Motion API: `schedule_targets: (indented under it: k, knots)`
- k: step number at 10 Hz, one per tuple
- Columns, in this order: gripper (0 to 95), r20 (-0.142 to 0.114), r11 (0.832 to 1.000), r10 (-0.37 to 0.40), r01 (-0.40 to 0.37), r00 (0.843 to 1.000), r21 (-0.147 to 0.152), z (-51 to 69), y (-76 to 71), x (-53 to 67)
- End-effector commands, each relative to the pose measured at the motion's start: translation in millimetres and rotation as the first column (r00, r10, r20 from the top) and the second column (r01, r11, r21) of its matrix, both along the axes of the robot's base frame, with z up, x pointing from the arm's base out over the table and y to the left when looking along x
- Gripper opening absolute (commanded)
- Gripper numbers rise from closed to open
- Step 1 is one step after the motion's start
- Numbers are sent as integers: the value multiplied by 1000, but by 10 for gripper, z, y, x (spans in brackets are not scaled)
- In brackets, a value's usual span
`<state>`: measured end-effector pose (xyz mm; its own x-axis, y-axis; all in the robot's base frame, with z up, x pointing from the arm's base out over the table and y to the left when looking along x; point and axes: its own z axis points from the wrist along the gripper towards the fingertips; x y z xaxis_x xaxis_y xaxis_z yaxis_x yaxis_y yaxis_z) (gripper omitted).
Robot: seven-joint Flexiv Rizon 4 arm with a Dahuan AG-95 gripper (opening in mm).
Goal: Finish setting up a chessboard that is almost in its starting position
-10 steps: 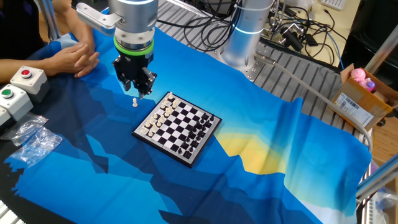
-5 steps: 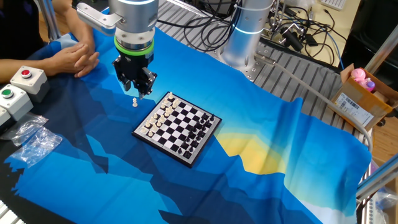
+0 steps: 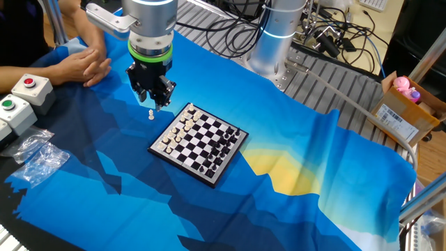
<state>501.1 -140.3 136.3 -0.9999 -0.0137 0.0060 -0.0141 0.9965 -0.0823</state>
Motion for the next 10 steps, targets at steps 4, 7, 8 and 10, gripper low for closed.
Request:
schedule_targets:
  k: [4,7,8,10]
  knots:
    - [380,-18,961,-271,272,962,43,-1,0,3]
    - [380,-17,963,-267,268,964,35,-1,0,3]
    - [380,-11,966,-258,258,966,19,-1,0,3]
    - [570,-6,968,-251,251,968,-10,-1,0,3]
